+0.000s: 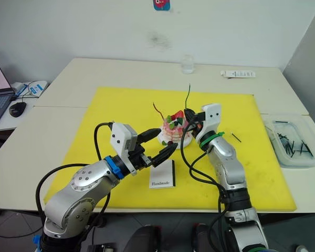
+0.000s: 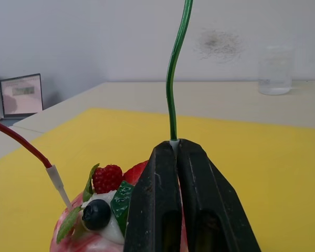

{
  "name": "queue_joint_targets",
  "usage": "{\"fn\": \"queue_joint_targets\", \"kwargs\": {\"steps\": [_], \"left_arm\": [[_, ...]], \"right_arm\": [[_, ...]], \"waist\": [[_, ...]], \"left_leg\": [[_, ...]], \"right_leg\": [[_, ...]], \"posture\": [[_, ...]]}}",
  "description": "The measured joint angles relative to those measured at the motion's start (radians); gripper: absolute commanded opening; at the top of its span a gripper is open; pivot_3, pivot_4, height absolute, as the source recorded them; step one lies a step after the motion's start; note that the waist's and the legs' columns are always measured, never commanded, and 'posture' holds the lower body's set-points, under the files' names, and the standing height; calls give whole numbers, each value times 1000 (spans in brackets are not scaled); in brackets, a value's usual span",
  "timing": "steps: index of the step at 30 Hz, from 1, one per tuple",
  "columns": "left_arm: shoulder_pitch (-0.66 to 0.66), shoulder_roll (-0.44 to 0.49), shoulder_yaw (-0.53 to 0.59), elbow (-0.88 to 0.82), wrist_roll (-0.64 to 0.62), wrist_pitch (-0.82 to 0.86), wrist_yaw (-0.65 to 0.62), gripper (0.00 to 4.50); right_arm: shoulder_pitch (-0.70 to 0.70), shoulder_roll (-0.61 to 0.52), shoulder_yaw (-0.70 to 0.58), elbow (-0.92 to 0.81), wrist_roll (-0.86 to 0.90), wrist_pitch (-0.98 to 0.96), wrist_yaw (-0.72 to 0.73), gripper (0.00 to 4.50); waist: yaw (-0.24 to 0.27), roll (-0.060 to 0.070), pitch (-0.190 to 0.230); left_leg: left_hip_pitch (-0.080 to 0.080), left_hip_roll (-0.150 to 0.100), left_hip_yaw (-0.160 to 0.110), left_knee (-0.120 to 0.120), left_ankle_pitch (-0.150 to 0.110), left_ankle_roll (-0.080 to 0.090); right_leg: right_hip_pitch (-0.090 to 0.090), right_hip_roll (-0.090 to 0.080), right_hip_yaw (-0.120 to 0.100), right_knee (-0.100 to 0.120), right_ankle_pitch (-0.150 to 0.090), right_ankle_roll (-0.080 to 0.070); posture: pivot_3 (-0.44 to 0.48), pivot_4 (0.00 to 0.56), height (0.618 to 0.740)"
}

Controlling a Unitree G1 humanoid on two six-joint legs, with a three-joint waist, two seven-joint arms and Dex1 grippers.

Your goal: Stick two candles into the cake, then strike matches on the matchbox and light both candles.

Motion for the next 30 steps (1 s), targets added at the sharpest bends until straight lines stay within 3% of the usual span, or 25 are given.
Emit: {"fn": "queue_joint_targets", "kwargs": {"steps": [30], "left_arm": [[0, 0, 0, -1, 0, 4, 2, 4170]], "right_arm": [[18, 29, -24, 6, 19, 50, -30, 129]], "waist": [[0, 0, 0]], "left_leg": [[-1, 0, 0, -1, 0, 0]], "right_leg": [[-1, 0, 0, 0, 0, 0]], "posture": [[0, 150, 740]]}}
